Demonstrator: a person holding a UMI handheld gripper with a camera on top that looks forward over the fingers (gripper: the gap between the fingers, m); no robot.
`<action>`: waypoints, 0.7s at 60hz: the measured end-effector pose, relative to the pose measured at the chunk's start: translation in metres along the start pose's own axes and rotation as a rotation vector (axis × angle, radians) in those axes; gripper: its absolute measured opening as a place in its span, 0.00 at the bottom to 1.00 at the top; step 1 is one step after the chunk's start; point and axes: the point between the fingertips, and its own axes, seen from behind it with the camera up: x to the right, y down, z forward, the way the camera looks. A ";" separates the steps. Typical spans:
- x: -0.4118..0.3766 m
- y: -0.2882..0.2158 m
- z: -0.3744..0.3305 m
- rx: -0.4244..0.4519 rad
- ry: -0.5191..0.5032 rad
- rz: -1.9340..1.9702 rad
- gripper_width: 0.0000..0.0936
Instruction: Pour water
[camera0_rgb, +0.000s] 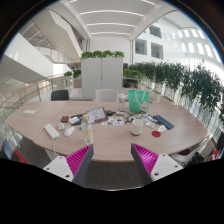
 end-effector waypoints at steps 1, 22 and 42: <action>0.002 0.000 0.000 -0.002 0.004 0.001 0.89; -0.049 0.032 0.033 0.059 -0.028 0.042 0.89; -0.129 0.043 0.212 0.235 -0.169 0.021 0.90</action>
